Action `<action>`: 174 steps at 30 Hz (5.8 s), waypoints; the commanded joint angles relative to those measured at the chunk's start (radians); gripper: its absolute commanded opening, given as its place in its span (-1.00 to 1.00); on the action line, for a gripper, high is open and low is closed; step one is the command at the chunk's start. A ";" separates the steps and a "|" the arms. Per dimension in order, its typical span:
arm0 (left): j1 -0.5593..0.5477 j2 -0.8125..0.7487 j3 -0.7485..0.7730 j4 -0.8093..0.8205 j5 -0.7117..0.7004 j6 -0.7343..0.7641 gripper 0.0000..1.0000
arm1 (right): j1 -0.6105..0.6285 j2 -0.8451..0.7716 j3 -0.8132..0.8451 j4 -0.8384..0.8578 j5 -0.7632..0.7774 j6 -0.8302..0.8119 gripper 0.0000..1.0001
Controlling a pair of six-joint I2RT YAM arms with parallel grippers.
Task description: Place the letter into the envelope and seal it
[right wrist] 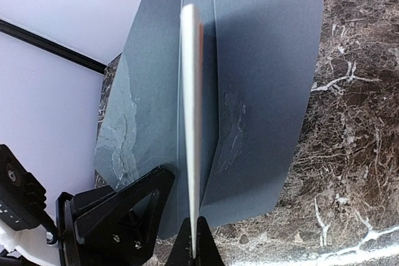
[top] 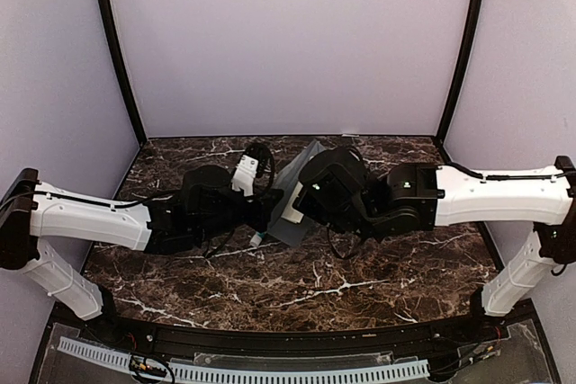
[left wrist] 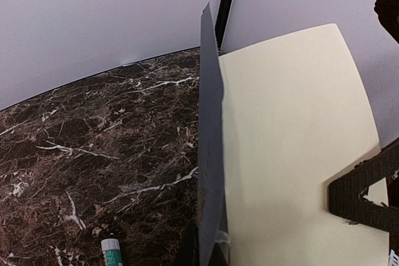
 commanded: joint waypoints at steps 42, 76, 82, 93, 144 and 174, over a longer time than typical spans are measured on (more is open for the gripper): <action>-0.110 0.054 0.046 0.033 -0.080 0.086 -1.00 | -0.036 0.058 0.009 -0.057 -0.052 0.107 -1.00; -0.119 0.051 0.051 0.032 -0.034 0.068 -1.00 | -0.063 0.057 -0.019 0.012 -0.097 -0.019 -0.58; -0.119 0.057 0.057 0.023 -0.091 0.054 -1.00 | -0.063 0.011 -0.059 0.054 -0.126 -0.078 -0.43; -0.119 0.061 0.060 0.019 -0.081 0.042 -1.00 | -0.065 -0.044 -0.113 0.154 -0.149 -0.193 -0.45; -0.124 0.031 0.047 0.026 0.024 0.002 -1.00 | -0.101 0.024 -0.177 0.125 -0.139 -0.098 -1.00; -0.153 0.050 0.065 0.021 -0.027 0.011 -1.00 | -0.101 0.028 -0.160 0.089 -0.146 -0.080 -0.88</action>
